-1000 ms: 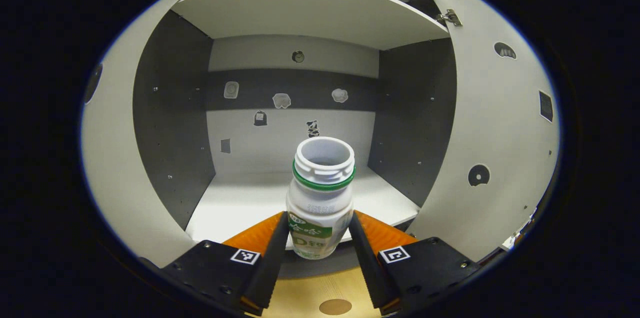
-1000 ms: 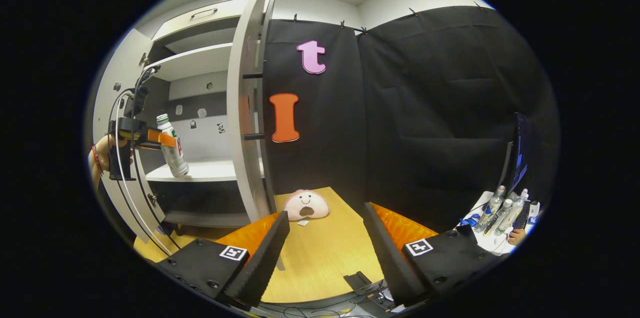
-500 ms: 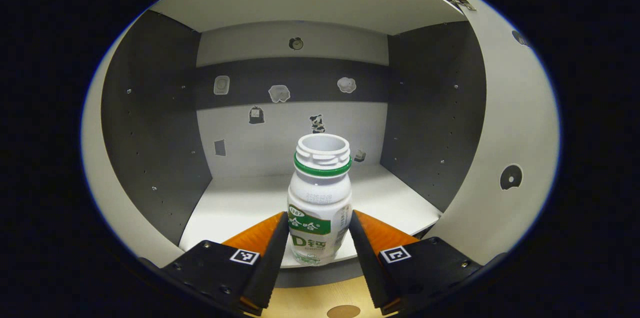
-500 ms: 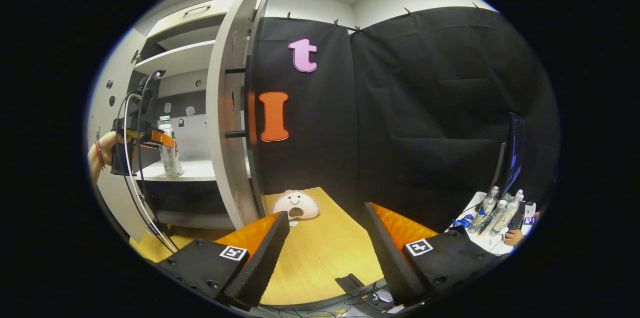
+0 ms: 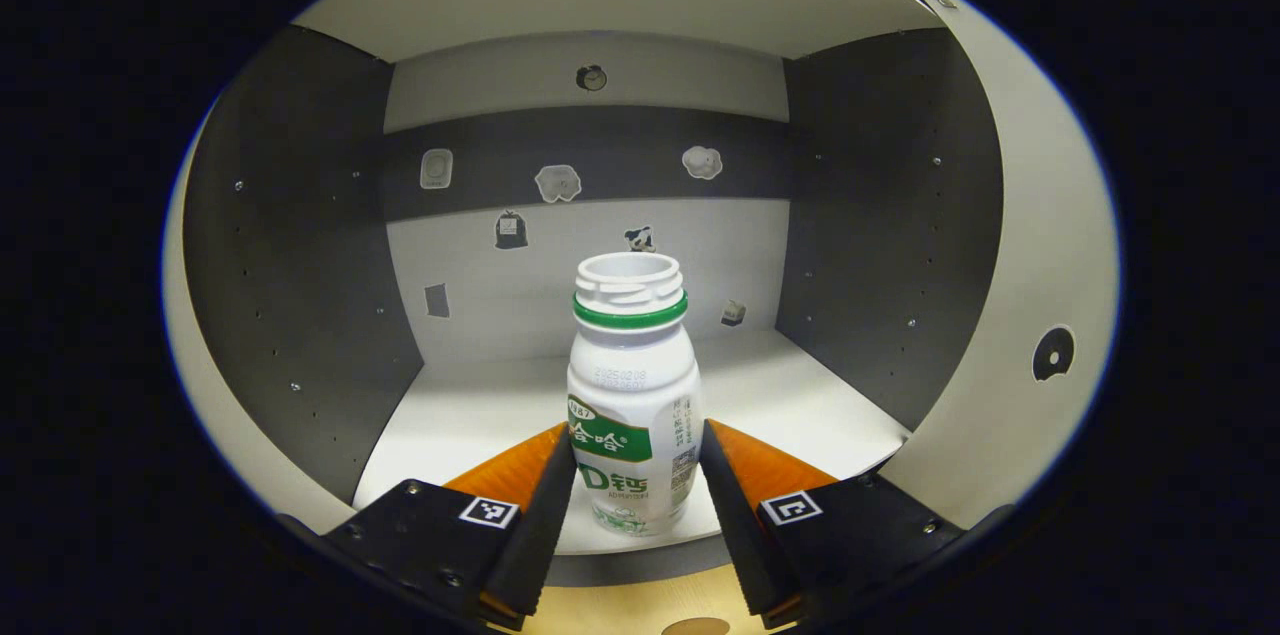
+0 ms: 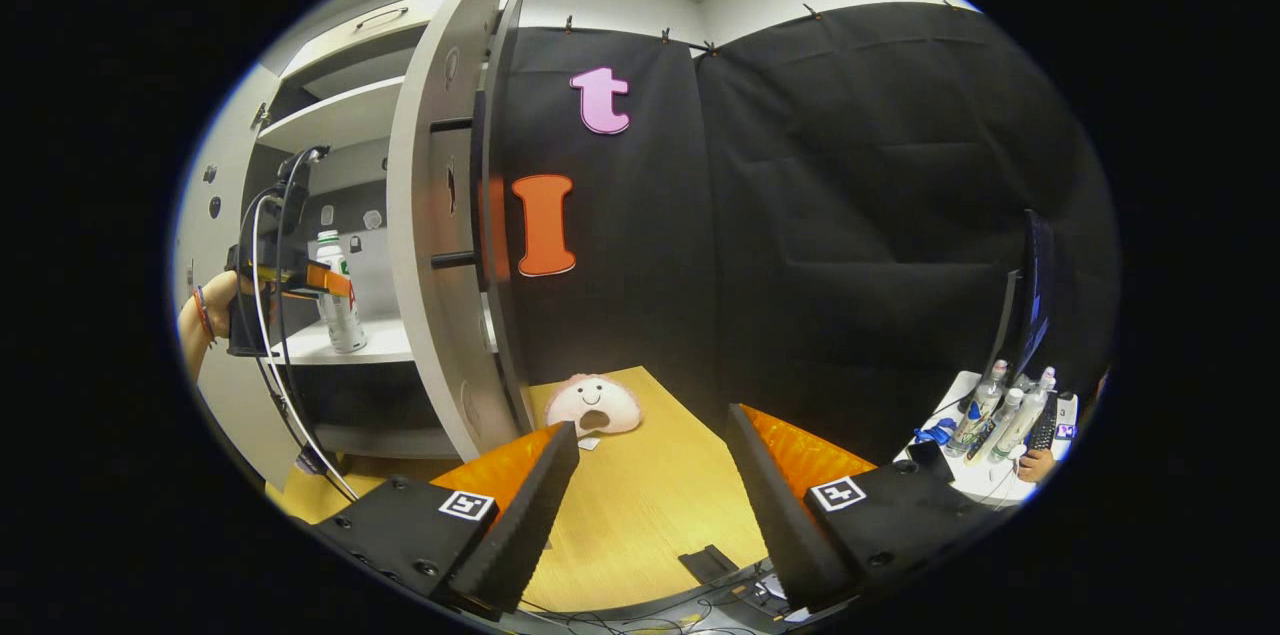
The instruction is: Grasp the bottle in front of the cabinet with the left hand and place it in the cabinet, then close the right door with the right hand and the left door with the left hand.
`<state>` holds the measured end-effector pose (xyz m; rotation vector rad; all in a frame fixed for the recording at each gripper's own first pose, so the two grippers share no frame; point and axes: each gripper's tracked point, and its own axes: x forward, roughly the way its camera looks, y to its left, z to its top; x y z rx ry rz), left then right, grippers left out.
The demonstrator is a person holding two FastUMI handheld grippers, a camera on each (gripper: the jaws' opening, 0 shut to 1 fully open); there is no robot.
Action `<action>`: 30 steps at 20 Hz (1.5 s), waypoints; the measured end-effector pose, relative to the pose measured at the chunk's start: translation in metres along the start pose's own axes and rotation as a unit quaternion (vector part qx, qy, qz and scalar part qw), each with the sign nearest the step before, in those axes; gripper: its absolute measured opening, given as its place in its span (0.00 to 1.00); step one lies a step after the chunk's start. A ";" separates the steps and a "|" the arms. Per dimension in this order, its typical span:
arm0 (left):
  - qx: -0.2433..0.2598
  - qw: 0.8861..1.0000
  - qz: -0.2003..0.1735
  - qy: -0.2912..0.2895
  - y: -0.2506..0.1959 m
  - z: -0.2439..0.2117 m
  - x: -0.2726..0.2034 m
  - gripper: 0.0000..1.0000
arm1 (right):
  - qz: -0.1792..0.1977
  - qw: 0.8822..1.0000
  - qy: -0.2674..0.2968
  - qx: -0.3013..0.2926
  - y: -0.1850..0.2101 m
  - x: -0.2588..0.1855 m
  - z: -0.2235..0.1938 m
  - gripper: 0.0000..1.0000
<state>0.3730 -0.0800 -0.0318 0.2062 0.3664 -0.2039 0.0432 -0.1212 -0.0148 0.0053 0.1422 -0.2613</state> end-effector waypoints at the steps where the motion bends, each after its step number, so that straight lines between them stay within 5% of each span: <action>1: -0.003 1.000 0.000 -0.003 -0.001 0.000 -0.001 0.75 | 0.002 1.000 0.001 -0.001 0.002 0.000 -0.001 0.99; 5: -0.025 1.000 0.001 -0.017 -0.002 -0.006 -0.028 0.95 | 0.010 1.000 -0.003 -0.005 0.008 0.001 0.001 0.99; 11: -0.063 0.997 -0.015 -0.051 0.002 -0.003 -0.101 0.96 | 0.029 0.999 -0.018 -0.015 0.024 0.002 0.012 0.99; 19: -0.089 0.990 0.029 -0.104 0.039 -0.008 -0.223 0.96 | 0.043 0.998 -0.029 -0.031 0.030 0.023 0.028 0.99; 30: -0.060 0.982 0.110 -0.138 0.095 -0.032 -0.348 0.95 | 0.064 0.996 -0.038 -0.051 0.044 0.067 0.029 0.99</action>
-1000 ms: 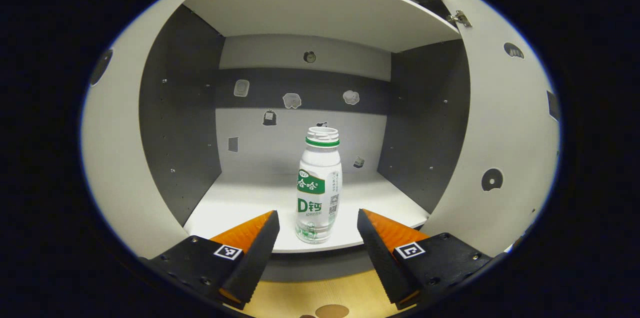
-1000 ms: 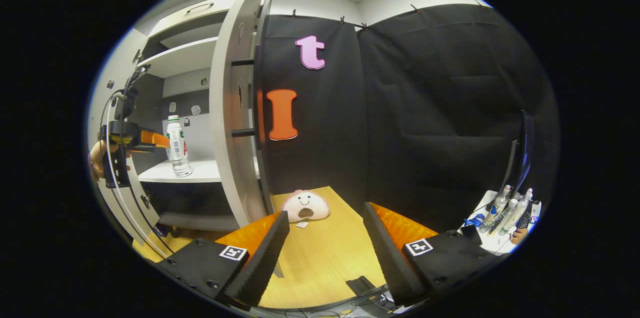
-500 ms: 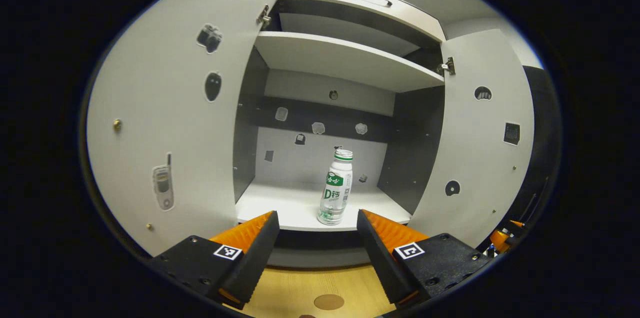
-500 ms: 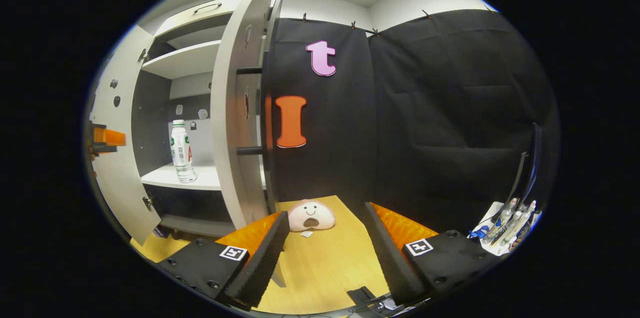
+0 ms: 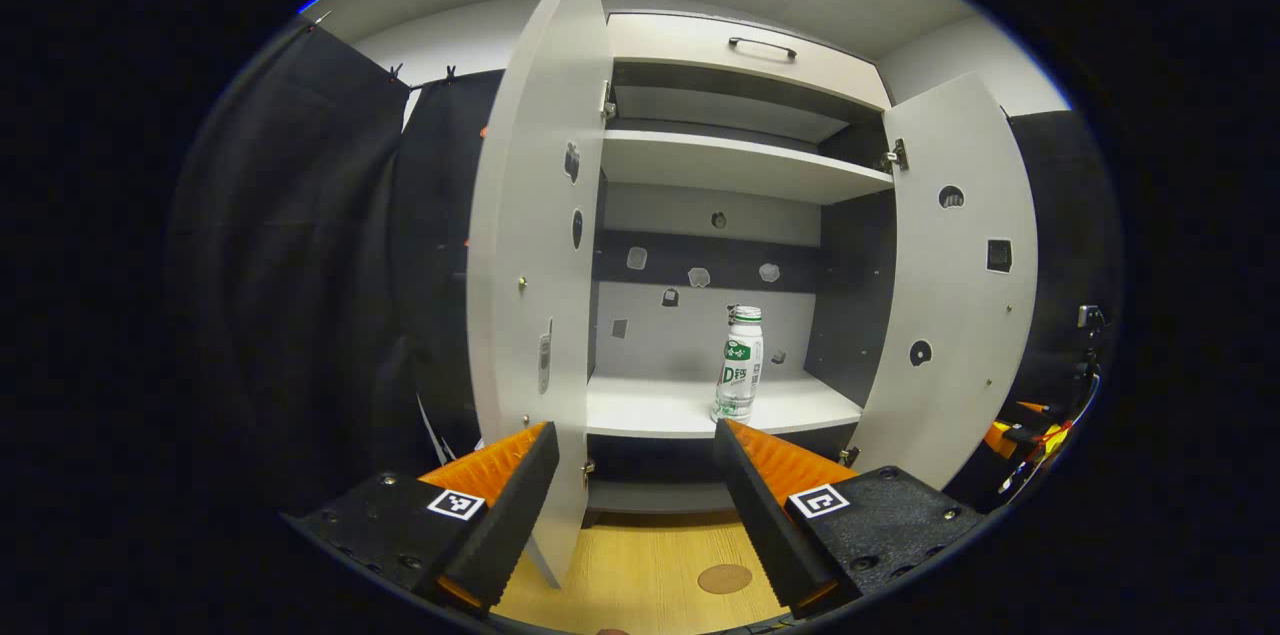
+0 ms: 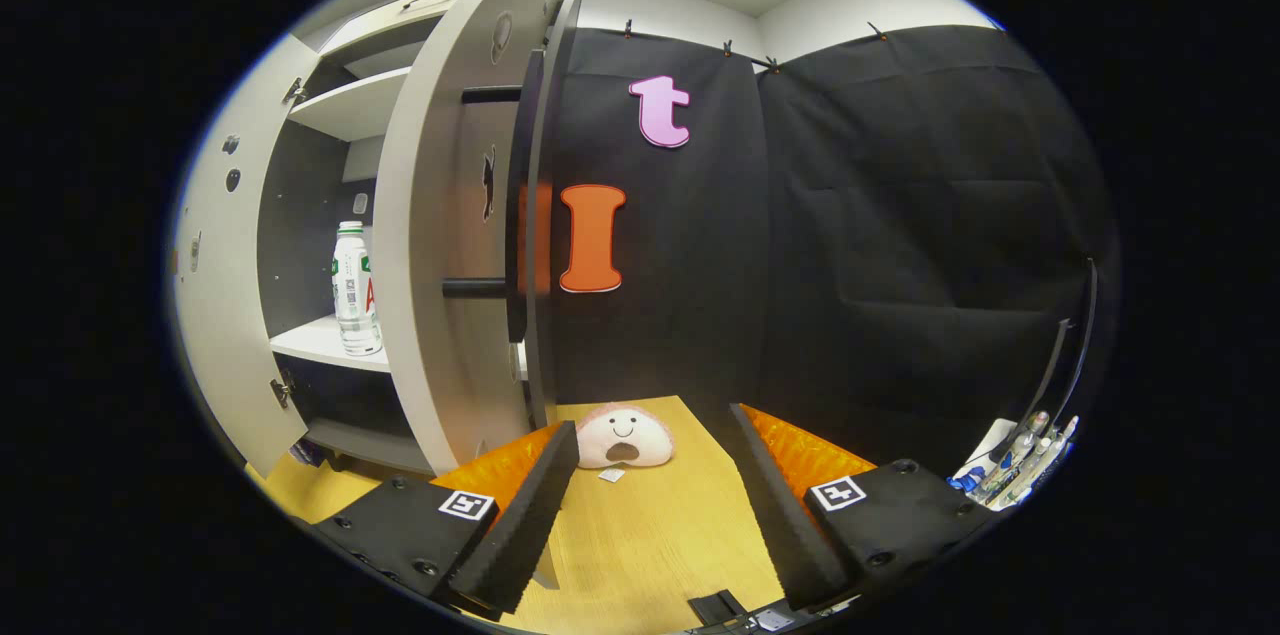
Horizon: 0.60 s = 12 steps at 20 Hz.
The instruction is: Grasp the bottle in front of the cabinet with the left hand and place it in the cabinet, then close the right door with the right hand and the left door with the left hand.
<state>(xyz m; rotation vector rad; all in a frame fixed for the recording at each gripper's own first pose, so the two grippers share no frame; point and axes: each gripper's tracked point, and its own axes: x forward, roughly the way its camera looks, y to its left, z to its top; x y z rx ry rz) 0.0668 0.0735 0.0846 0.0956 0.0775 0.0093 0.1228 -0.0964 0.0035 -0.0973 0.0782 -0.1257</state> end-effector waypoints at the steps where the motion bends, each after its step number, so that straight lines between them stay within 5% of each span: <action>1: -0.003 1.000 0.003 -0.002 0.005 0.001 -0.005 0.95 | 0.004 1.000 -0.002 0.002 0.003 0.002 0.001 0.99; 5: -0.012 1.000 0.013 -0.002 0.024 -0.001 -0.022 0.96 | 0.014 1.000 -0.007 0.009 0.011 0.003 0.005 0.98; 6: -0.008 1.000 0.014 -0.003 0.027 -0.001 -0.024 0.96 | 0.013 1.000 -0.008 0.007 0.011 0.004 0.006 0.89; 11: -0.006 1.000 0.021 -0.003 0.037 0.000 -0.029 0.95 | 0.015 1.000 -0.016 0.007 0.016 0.001 0.006 0.88; 12: -0.008 1.000 0.023 -0.003 0.039 0.001 -0.030 0.95 | 0.016 1.000 -0.020 0.004 0.018 0.000 0.008 0.95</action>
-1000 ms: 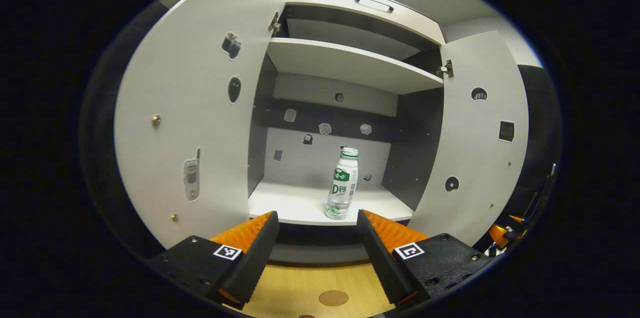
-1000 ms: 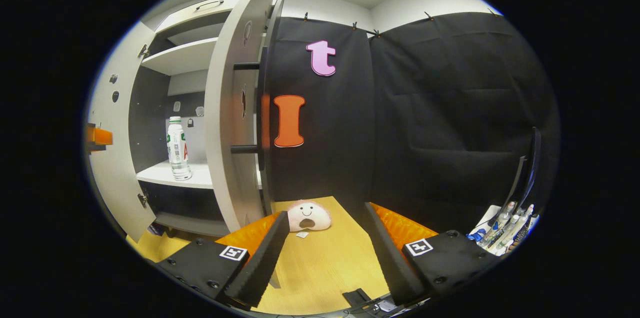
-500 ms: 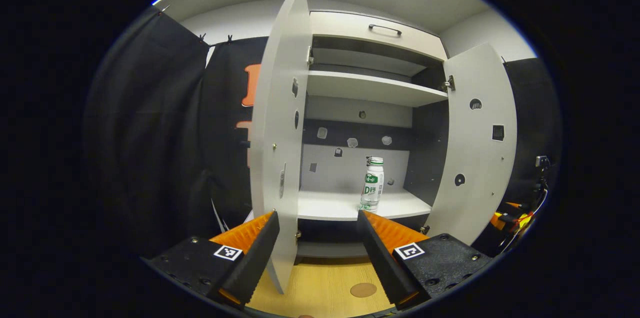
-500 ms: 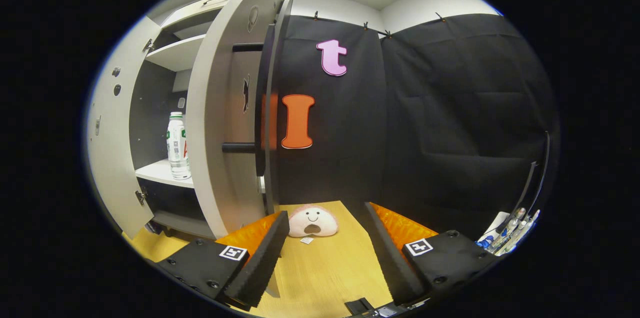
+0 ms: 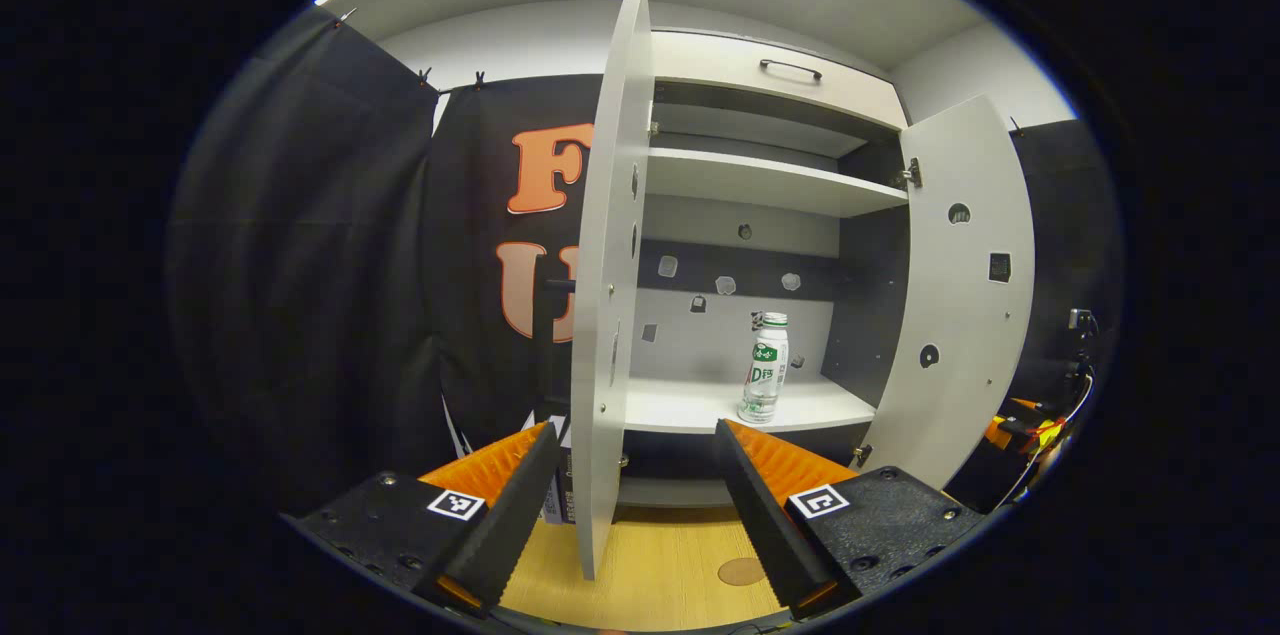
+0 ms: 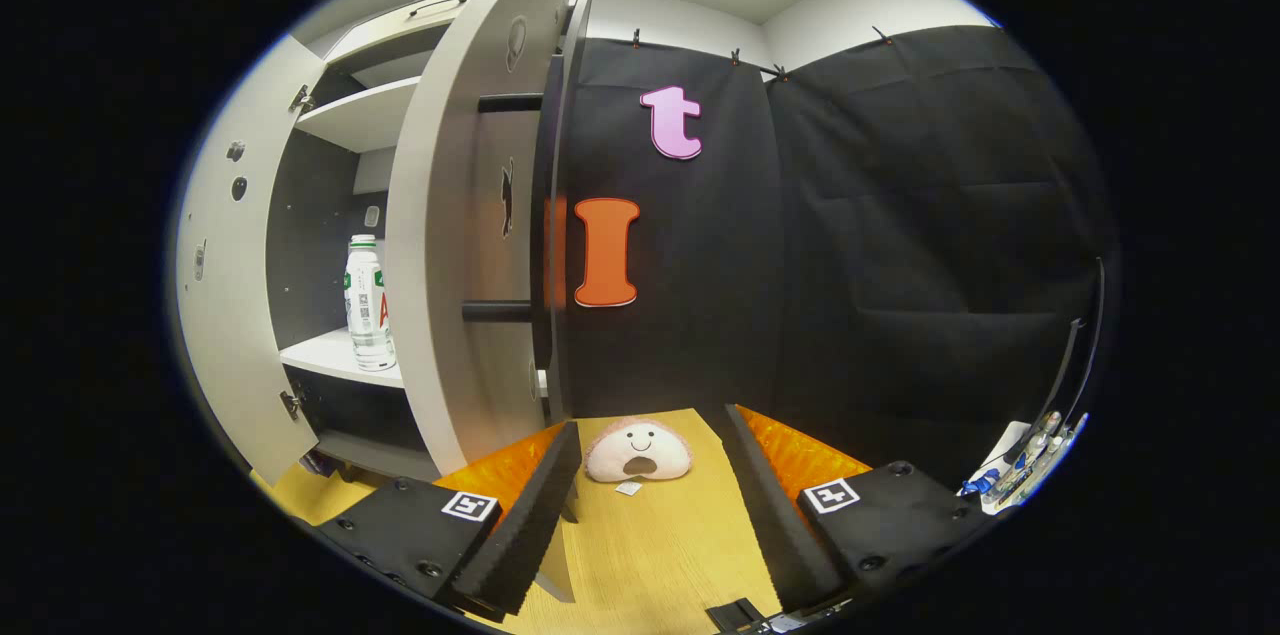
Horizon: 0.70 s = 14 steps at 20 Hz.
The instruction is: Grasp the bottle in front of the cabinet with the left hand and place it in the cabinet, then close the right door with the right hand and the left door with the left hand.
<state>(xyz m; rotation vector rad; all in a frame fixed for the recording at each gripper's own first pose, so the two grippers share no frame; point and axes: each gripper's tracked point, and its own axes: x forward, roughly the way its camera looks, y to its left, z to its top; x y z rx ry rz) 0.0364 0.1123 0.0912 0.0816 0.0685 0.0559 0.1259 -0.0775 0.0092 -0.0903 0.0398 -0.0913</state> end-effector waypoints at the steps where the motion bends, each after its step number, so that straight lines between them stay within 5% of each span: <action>1: -0.002 1.000 0.002 0.000 0.002 -0.001 -0.001 0.96 | 0.001 1.000 -0.001 -0.002 0.002 0.000 0.000 0.95; 14: -0.019 1.000 0.013 0.003 0.019 -0.008 -0.002 0.95 | 0.052 0.999 0.001 0.001 0.068 -0.004 -0.001 0.95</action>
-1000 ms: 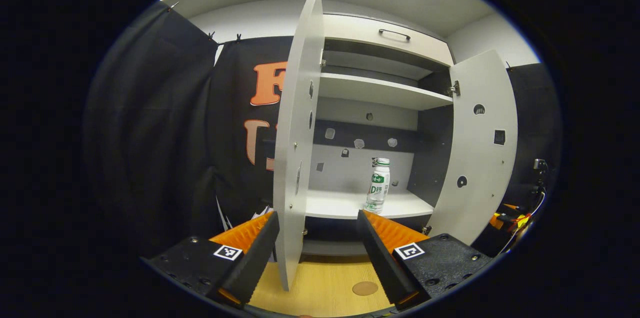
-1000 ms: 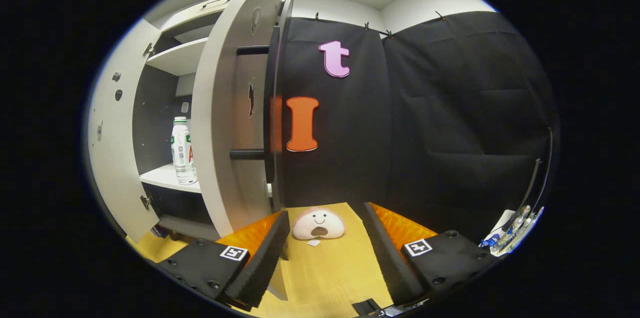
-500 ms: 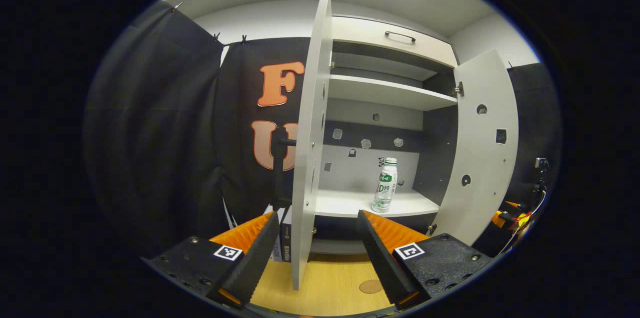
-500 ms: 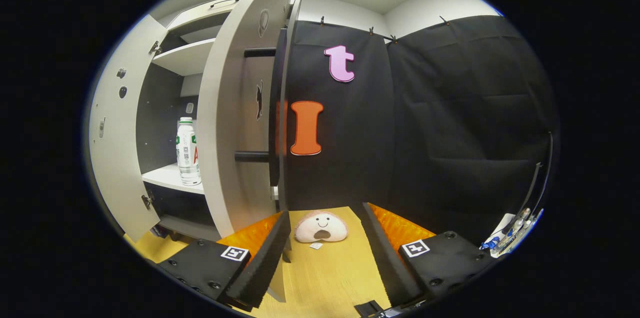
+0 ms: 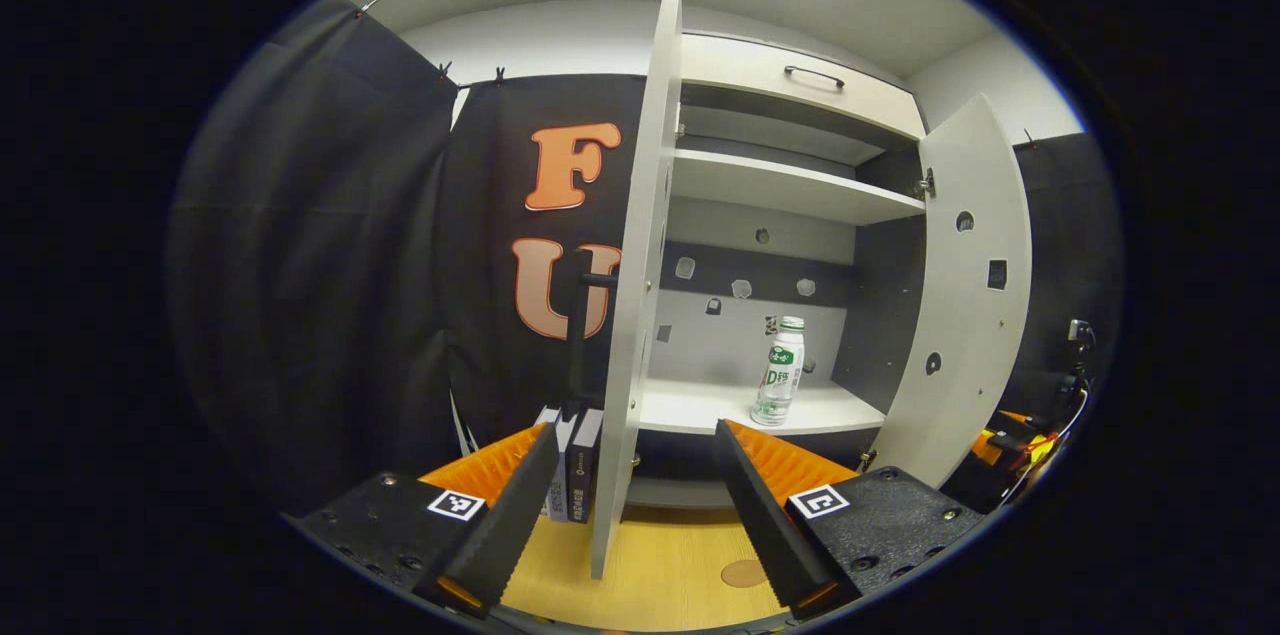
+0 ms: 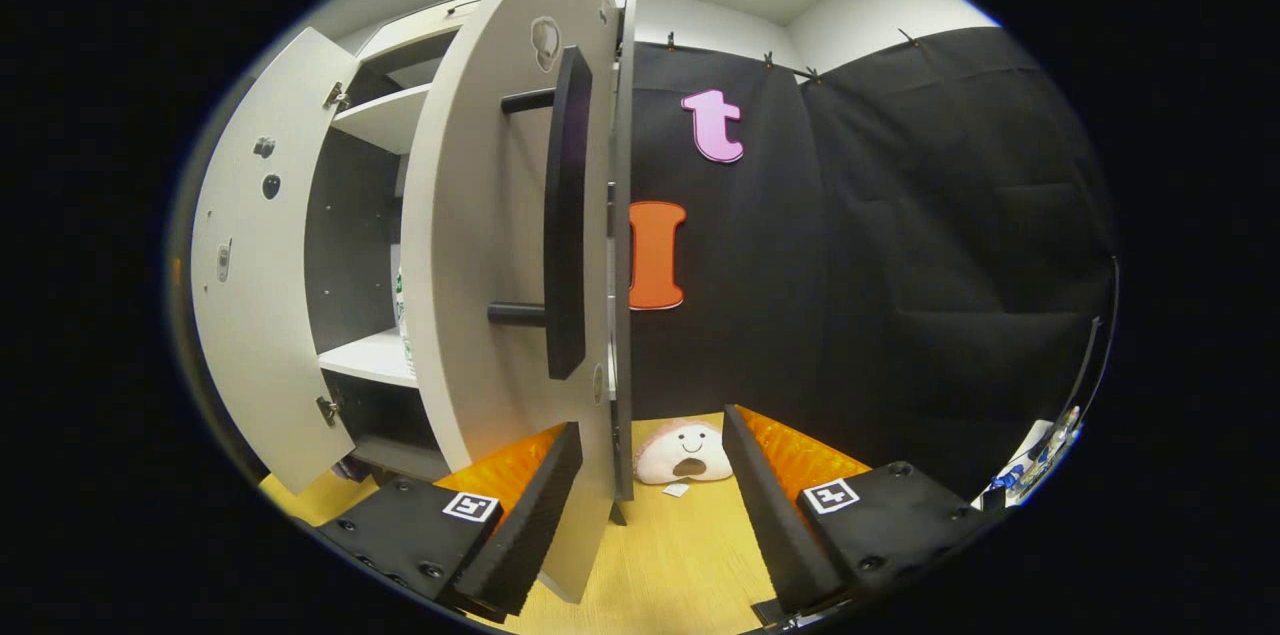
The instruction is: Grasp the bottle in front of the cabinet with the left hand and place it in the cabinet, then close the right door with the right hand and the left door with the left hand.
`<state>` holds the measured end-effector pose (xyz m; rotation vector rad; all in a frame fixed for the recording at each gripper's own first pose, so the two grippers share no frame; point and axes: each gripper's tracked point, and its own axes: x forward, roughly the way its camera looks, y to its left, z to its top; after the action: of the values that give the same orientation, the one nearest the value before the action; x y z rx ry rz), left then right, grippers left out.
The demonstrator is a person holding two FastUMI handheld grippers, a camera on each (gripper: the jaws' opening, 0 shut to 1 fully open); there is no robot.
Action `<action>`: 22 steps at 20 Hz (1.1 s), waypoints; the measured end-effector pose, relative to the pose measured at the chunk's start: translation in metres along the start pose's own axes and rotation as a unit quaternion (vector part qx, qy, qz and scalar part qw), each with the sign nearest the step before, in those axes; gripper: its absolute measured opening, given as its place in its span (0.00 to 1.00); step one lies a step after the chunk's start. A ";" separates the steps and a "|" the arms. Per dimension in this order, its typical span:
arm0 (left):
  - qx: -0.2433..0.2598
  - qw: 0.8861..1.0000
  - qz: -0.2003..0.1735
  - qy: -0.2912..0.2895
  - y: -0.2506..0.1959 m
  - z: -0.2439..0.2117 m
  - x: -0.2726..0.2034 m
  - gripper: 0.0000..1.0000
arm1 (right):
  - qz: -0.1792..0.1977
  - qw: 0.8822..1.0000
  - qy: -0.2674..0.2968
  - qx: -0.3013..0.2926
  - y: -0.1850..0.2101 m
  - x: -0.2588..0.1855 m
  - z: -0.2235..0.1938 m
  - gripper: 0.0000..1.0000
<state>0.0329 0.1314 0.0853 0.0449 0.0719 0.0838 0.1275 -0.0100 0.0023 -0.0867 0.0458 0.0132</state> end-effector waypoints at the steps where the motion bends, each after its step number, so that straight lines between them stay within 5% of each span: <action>1: -0.003 1.000 0.001 0.001 0.002 0.001 -0.001 0.95 | 0.002 1.000 0.000 -0.004 0.004 0.001 0.000 0.94; 22: -0.004 0.999 0.046 0.006 0.041 -0.008 -0.005 0.96 | 0.052 0.998 0.009 -0.016 0.083 0.031 0.000 0.94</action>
<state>0.0236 0.1717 0.0799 0.0392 0.0814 0.1764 0.1568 0.0728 -0.0061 -0.1167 0.0674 0.1167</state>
